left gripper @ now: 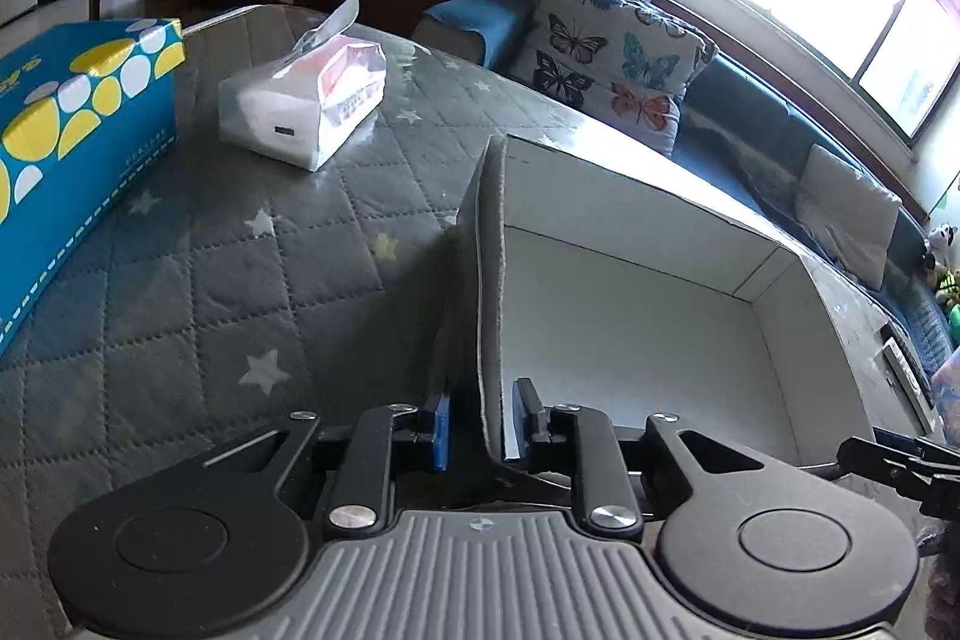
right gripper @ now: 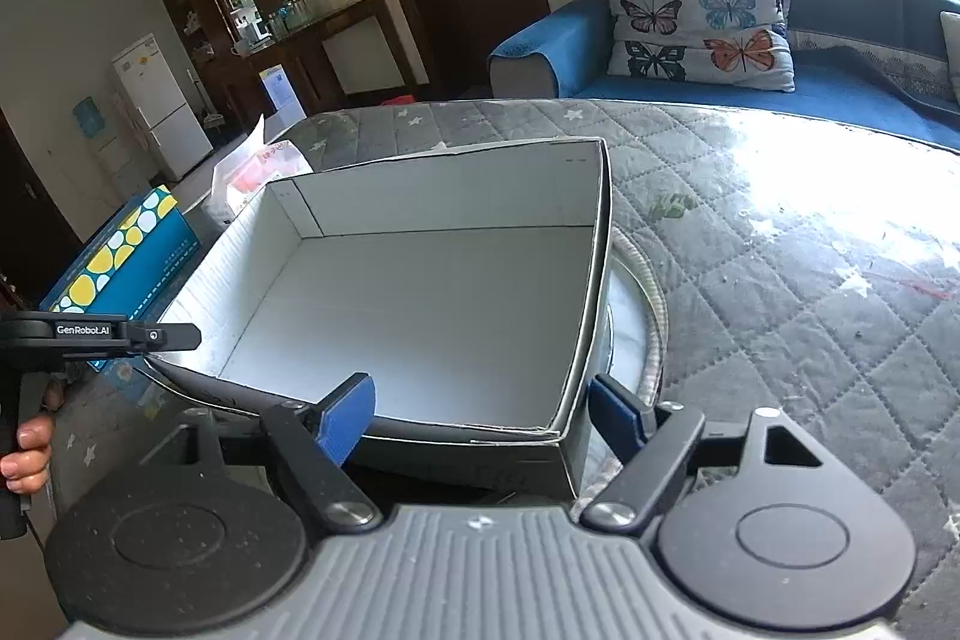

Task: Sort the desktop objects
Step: 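Carry the red toy out and set it beside the other toys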

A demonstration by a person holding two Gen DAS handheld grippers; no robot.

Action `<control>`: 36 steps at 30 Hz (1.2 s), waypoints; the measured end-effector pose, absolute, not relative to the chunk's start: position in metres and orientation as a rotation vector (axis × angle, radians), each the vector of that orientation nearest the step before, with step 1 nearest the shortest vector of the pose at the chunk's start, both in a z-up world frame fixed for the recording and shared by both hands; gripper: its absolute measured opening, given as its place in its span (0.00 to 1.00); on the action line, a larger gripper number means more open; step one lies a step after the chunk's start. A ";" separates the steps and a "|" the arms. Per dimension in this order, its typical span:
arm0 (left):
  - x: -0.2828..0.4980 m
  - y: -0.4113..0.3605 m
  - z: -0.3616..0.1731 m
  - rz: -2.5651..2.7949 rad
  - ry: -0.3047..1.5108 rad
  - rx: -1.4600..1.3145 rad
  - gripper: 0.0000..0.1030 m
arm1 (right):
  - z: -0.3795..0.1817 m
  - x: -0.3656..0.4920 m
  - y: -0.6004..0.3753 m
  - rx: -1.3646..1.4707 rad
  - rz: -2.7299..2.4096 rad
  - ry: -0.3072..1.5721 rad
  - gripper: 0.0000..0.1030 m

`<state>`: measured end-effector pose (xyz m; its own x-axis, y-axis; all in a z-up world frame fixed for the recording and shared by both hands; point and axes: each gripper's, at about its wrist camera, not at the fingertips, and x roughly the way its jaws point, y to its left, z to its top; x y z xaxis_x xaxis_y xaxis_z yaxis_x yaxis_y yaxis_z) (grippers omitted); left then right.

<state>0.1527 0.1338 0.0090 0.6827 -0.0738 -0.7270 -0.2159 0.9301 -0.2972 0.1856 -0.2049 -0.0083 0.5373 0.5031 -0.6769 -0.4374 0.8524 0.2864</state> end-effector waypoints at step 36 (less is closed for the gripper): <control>0.028 0.070 0.044 -0.003 0.686 -0.232 0.25 | 0.014 0.016 -0.179 -0.131 0.676 0.678 0.77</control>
<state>0.0283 0.0701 0.0443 0.7748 -0.0793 -0.6273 -0.0732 0.9742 -0.2136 0.0160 -0.1785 0.0137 0.5761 0.5346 -0.6183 -0.6170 0.7805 0.1000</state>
